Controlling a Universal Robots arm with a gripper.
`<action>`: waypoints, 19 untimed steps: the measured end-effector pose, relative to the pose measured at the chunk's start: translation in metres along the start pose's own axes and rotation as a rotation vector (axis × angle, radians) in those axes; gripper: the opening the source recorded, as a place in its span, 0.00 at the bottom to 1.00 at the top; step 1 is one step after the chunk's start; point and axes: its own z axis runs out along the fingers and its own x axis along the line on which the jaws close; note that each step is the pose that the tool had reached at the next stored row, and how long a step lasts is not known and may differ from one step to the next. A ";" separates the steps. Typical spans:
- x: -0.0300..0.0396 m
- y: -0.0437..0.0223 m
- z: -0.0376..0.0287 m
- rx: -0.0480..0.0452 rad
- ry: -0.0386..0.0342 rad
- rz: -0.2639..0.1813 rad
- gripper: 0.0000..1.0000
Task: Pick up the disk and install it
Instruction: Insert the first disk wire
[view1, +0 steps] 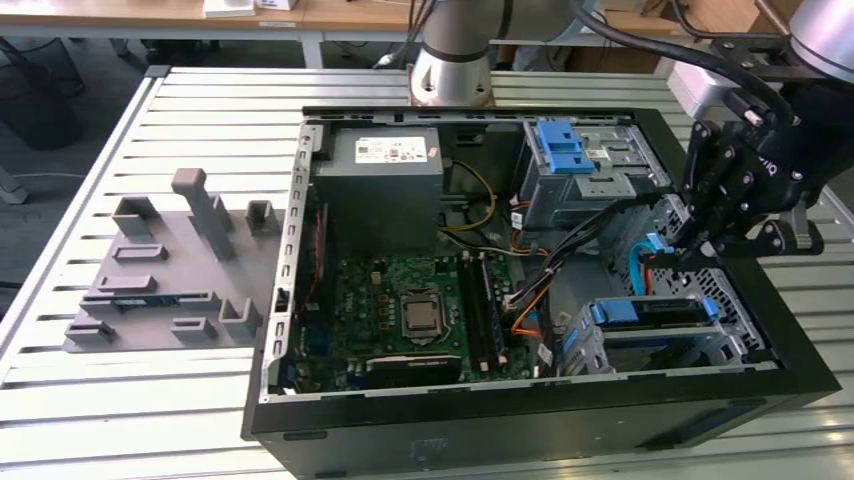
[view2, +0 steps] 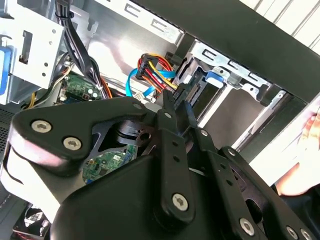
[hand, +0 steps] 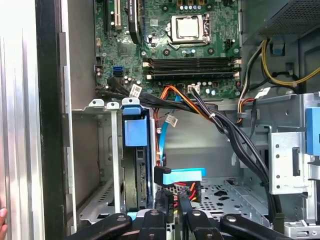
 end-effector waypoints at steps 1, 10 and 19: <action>-0.0003 0.0000 0.0003 0.0003 0.0071 0.000 0.25; -0.0047 0.0002 0.0037 0.0020 0.0423 0.001 0.31; -0.0056 0.0003 0.0072 0.0023 0.0498 0.002 0.31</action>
